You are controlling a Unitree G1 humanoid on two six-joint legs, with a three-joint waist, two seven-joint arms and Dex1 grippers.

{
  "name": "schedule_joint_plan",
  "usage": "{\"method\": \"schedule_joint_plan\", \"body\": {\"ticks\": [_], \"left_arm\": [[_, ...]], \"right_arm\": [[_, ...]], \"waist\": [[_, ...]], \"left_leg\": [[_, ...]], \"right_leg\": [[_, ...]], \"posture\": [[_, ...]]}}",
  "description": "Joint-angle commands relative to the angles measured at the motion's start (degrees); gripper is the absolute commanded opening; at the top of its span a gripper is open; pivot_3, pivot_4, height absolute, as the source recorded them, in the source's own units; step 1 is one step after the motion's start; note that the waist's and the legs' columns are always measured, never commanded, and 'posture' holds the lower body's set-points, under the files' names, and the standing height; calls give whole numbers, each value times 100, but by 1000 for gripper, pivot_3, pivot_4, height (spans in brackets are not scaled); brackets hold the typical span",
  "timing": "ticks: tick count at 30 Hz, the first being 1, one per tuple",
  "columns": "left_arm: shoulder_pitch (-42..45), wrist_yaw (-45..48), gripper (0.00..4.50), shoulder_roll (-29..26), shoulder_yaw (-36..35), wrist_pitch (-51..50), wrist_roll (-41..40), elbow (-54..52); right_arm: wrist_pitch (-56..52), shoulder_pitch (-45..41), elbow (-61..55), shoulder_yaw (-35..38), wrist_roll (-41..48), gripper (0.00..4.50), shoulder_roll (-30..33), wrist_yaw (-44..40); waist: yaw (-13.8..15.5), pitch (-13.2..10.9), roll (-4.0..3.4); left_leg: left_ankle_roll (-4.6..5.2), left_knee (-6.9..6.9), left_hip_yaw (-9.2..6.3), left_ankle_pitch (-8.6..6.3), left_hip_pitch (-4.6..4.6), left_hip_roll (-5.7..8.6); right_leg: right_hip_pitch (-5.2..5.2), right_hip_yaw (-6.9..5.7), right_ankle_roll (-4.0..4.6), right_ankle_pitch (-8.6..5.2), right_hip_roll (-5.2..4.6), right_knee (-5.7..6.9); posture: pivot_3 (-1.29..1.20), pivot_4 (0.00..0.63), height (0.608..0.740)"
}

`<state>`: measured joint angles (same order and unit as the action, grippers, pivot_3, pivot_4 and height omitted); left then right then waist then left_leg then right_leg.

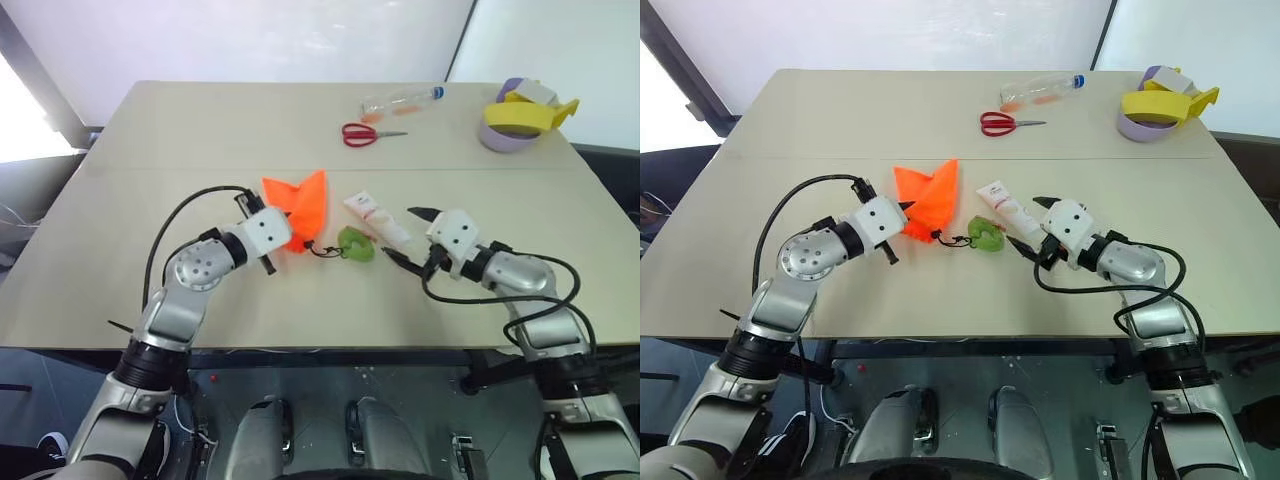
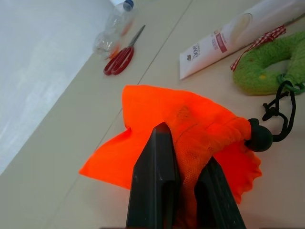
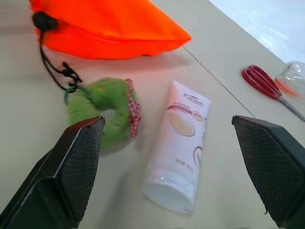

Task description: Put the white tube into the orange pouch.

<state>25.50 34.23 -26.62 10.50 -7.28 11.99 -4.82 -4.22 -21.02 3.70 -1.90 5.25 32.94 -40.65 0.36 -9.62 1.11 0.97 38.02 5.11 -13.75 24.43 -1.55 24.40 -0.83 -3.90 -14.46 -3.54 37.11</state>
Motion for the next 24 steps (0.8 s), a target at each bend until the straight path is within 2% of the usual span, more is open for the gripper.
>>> {"method": "schedule_joint_plan", "body": {"ticks": [1,8,17,24], "left_arm": [[177,-127,43,-36,-153,60,-17,-118],[222,-361,43,-182,18,582,335,284],[251,-499,43,-18,116,769,439,479],[225,-616,43,13,133,809,518,480]], "right_arm": [[-677,-253,-58,63,-31,4500,-221,417],[-3019,-803,-374,107,177,4500,-667,965],[-5299,-2072,-77,-268,272,4500,-461,817],[-5450,-2245,474,-559,151,4500,-283,703]], "waist": [[3,0,0],[-8,0,-1],[-21,1,-3],[-108,1,-3]], "left_leg": [[0,0,0,0,0,0],[0,-1,0,0,2,-1],[-3,-10,-2,-2,6,-2],[-4,-30,1,-2,10,5]], "right_leg": [[0,0,0,0,0,0],[3,2,0,0,-4,0],[13,4,8,3,-15,-1],[22,4,9,3,-29,-9]], "posture": [[0,150,740],[0,150,740],[0,150,740],[0,150,740]]}}
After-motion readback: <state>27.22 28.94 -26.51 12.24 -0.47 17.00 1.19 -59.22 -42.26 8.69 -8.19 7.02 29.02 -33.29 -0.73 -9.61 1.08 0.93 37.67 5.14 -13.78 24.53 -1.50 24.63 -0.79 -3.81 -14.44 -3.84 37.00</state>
